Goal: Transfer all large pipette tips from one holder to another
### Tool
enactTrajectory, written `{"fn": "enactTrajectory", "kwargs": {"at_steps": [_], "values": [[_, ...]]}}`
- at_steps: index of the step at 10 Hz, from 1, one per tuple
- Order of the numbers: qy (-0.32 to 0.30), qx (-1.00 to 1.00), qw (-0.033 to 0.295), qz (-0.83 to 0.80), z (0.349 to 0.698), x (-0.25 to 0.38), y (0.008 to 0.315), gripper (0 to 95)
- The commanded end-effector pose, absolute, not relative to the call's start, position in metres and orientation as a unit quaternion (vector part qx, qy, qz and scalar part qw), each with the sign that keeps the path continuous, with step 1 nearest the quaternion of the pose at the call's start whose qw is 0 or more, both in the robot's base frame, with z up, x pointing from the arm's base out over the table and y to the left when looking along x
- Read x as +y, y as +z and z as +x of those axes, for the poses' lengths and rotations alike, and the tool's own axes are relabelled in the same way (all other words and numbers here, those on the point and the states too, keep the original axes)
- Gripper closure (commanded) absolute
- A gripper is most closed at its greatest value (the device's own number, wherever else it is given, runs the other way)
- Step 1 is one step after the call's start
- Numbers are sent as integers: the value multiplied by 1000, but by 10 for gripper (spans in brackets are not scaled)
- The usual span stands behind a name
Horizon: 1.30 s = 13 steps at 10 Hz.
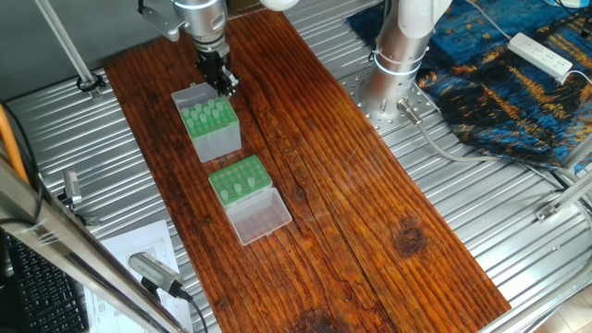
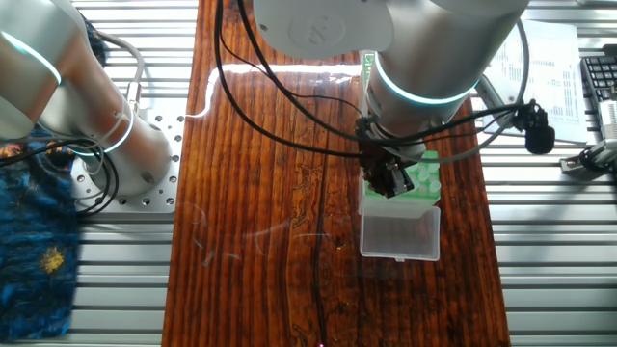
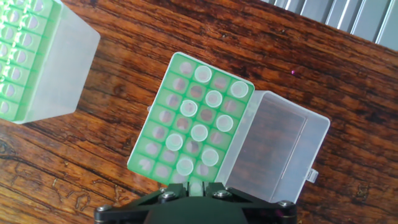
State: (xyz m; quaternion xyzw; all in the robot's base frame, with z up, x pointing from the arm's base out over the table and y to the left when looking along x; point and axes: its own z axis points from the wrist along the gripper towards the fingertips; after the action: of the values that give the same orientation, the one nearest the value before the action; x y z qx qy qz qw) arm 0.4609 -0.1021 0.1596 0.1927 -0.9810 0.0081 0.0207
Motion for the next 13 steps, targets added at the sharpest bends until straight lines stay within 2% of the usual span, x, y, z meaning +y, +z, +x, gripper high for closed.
{"fn": "enactTrajectory", "kwargs": {"at_steps": [1,13], "values": [[8,-980,22,196,460,-103,164,950],[3,-975,41,218,468,-106,210,950]]}}
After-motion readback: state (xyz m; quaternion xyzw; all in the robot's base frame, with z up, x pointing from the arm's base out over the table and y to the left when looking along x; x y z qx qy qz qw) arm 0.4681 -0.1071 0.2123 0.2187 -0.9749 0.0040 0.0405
